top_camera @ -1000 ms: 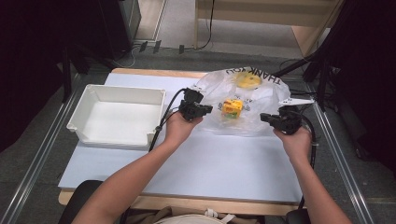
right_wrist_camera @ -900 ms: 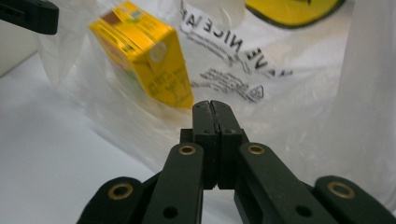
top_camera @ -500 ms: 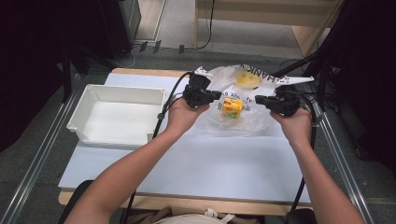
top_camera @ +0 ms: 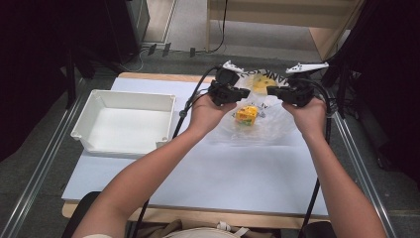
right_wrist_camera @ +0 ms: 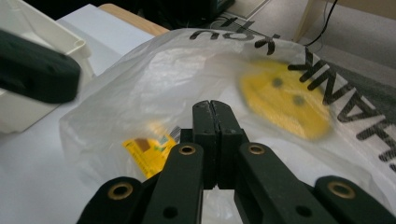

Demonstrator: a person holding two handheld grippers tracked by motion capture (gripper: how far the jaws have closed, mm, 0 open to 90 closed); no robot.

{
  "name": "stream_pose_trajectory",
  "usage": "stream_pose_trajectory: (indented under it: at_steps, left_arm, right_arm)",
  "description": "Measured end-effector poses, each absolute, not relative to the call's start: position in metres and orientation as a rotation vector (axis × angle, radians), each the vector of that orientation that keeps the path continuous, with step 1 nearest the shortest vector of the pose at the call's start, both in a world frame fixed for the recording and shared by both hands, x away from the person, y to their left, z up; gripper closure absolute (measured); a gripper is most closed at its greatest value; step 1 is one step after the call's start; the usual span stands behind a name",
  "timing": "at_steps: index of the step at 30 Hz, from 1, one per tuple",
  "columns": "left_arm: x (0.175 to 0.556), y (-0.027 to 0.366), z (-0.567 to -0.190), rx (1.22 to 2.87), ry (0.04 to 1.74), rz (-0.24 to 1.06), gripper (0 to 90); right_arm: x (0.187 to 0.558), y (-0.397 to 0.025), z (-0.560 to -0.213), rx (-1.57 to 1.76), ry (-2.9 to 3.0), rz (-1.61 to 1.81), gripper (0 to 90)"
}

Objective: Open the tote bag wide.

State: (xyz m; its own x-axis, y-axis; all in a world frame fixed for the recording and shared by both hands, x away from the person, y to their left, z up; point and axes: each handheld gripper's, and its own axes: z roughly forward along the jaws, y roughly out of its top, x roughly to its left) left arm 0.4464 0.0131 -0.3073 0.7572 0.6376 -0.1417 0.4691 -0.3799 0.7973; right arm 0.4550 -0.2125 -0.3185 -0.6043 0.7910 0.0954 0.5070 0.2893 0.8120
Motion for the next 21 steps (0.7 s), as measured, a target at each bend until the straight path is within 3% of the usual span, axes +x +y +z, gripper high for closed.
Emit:
stream_pose_trajectory:
  at_steps: [8, 21]
  left_arm:
    - [0.489, -0.008, -0.34, 2.085, 0.928, 0.263, 90.0]
    - [0.537, 0.025, -0.389, 2.092, 1.142, 0.339, 90.0]
  right_arm:
    - [0.484, -0.208, -0.335, 1.222, 2.221, 1.22, 90.0]
    - [0.509, -0.226, -0.395, 1.391, 2.212, 1.151, 90.0]
